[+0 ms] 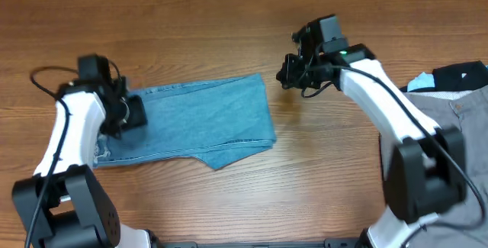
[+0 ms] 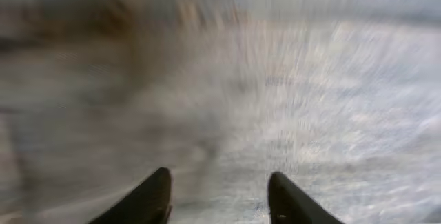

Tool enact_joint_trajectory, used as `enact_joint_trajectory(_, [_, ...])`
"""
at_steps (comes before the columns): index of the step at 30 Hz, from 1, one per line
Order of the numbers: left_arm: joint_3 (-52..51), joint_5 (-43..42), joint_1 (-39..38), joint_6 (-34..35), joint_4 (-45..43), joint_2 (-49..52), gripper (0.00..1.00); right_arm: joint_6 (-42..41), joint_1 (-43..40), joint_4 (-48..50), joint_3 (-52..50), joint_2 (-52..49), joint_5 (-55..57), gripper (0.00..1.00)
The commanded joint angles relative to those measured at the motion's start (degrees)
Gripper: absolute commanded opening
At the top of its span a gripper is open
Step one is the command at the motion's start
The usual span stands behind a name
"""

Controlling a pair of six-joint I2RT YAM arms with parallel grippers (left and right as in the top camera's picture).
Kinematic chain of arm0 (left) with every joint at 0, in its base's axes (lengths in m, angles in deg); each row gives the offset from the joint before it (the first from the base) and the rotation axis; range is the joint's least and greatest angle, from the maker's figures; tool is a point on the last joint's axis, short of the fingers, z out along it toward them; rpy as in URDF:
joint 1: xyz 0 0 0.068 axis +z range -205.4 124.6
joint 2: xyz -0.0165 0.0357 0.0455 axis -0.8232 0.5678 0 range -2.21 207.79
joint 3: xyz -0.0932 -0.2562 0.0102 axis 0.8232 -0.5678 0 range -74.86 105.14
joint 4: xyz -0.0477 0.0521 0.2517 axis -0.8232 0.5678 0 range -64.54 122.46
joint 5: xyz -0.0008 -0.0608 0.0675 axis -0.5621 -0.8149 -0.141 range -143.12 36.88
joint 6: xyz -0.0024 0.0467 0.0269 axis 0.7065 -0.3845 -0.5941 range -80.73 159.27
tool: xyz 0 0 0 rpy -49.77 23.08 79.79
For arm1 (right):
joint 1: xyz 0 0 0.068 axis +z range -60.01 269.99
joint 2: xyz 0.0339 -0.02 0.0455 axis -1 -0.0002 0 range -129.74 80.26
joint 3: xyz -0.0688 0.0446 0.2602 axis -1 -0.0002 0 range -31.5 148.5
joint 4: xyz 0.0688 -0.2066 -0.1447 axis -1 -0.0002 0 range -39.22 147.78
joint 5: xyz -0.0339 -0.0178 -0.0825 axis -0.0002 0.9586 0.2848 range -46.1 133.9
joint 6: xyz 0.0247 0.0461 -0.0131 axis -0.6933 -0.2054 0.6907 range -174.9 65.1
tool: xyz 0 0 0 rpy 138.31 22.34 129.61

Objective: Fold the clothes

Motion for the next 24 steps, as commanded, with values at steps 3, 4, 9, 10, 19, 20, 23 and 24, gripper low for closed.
enact_joint_trajectory(3, [4.7, 6.3, 3.0, 0.0, 1.9, -1.8, 0.62, -2.7, 3.6, -2.5, -0.4, 2.1, -4.3, 0.04])
enact_joint_trajectory(4, [4.6, 6.1, 4.2, 0.7, 2.0, -1.7, 0.66, -3.5, 4.4, -2.6, -0.9, 2.1, -4.3, 0.04])
enact_joint_trajectory(9, [4.5, 1.4, 10.7, 1.9, 2.2, -1.7, 0.80, -7.3, 8.9, -0.9, -4.2, 0.8, -2.0, 0.04])
enact_joint_trajectory(10, [4.5, 0.5, 11.8, 1.9, 2.4, -1.7, 0.80, -9.7, 9.6, -0.5, -5.2, 0.4, -0.2, 0.04])
enact_joint_trajectory(19, [4.5, -4.9, 15.8, 0.4, 2.4, -1.7, 0.80, -28.3, 10.3, 8.9, -13.8, -9.4, 6.4, 0.04])
enact_joint_trajectory(20, [4.5, -4.9, 15.8, 0.4, 2.4, -1.7, 0.80, -29.8, 9.9, 8.6, -13.8, -10.5, 7.3, 0.04])
enact_joint_trajectory(23, [4.5, -4.9, 15.8, 0.3, 2.5, -1.7, 0.80, -34.6, 7.5, 5.3, -13.8, -12.5, 10.6, 0.04])
enact_joint_trajectory(24, [4.5, -4.9, 15.8, 0.3, 2.6, -1.7, 0.80, -35.3, 6.4, 4.1, -13.8, -12.6, 11.4, 0.04])
